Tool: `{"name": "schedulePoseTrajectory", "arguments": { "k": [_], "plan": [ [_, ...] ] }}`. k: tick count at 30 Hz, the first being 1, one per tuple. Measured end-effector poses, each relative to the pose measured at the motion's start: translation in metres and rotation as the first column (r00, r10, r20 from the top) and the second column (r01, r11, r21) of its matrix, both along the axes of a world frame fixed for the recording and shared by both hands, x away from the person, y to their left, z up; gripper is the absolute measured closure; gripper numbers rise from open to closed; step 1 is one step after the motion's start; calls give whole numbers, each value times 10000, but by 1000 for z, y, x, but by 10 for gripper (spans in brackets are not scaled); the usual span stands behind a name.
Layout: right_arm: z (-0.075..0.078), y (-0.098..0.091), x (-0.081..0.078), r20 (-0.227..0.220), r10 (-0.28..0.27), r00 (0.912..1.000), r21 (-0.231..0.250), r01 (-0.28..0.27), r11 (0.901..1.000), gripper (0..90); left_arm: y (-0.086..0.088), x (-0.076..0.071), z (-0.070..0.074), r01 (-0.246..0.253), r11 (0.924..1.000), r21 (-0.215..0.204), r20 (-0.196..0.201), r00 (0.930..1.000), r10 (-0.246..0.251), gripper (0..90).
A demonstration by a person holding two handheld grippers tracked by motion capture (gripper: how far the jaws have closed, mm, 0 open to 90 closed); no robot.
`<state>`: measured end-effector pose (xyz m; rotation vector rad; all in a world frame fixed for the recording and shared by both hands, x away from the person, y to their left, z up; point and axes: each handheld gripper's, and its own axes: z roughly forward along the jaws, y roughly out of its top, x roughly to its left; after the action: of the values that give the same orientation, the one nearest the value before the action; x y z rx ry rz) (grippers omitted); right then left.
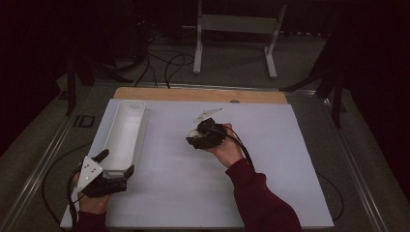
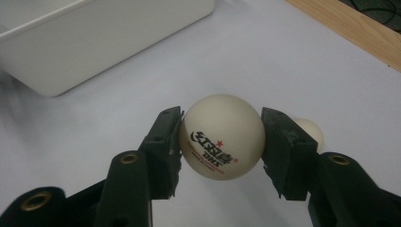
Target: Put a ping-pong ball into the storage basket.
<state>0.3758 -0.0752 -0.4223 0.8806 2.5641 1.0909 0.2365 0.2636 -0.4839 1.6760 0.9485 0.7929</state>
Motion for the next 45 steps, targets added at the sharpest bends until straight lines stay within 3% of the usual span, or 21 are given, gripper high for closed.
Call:
{"name": "schedulePoseTrajectory", "arguments": {
  "k": [45],
  "plan": [
    [16,18,5,348,160,9993,114,-164,9998,501,0,0,0,-2,9999,111,22,10000,2,6]
  ]
}}
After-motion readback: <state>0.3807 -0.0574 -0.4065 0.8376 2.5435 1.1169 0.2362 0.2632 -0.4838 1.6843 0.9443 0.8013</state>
